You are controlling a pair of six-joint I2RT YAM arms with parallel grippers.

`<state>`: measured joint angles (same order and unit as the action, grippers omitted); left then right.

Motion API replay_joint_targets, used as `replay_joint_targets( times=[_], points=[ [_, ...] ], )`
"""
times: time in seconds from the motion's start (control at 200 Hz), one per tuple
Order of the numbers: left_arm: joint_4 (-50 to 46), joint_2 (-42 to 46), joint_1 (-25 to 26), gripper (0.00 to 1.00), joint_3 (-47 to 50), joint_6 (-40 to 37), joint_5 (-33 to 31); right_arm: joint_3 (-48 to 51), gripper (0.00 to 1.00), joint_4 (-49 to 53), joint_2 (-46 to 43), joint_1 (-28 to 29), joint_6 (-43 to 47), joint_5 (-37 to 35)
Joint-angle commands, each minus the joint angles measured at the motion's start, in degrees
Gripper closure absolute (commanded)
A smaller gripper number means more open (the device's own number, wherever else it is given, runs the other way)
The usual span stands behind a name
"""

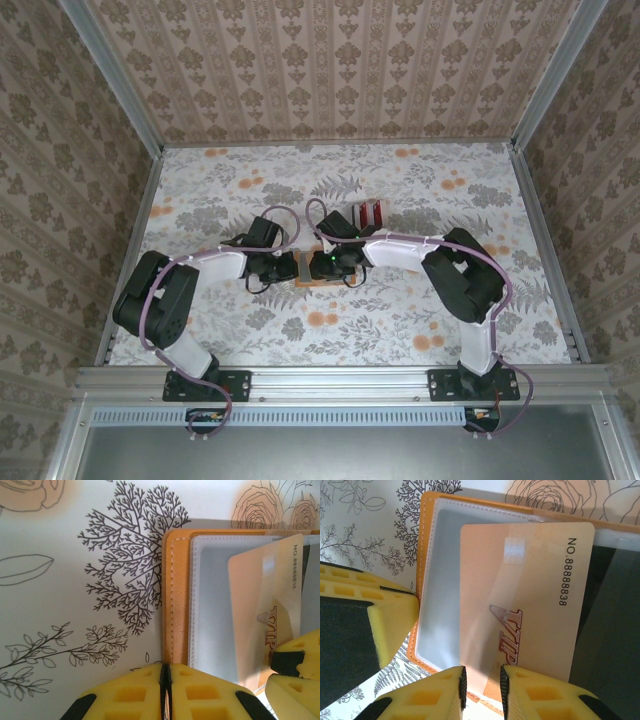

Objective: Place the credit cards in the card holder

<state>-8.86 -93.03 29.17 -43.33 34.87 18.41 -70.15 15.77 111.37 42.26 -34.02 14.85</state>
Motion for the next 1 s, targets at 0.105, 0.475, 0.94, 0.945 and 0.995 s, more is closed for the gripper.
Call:
replay_joint_targets(
  times=[0.105, 0.475, 0.94, 0.945, 0.995],
  points=[
    [-1.6, -3.5, 0.5, 0.88, 0.4, 0.1, -1.7, 0.2, 0.73, 3.7, -3.9, 0.0, 0.8, -0.7],
    [-0.7, -5.1, 0.7, 0.88, 0.5, 0.2, -1.2, 3.4, 0.73, 2.7, -4.4, 1.1, -1.1, 1.1],
    [-0.4, -5.2, 0.7, 0.88, 1.1, 0.5, -1.4, 1.0, 0.73, -0.1, 0.3, 1.1, -1.5, 1.9],
    [-0.4, -5.2, 0.7, 0.88, 1.1, 0.5, -1.4, 1.0, 0.73, -0.1, 0.3, 1.0, -1.4, 1.9],
    [-0.2, -5.5, 0.8, 0.88, 1.2, 0.4, -1.2, 0.7, 0.73, -0.4, 0.4, 0.9, -1.4, 1.4]
  ],
)
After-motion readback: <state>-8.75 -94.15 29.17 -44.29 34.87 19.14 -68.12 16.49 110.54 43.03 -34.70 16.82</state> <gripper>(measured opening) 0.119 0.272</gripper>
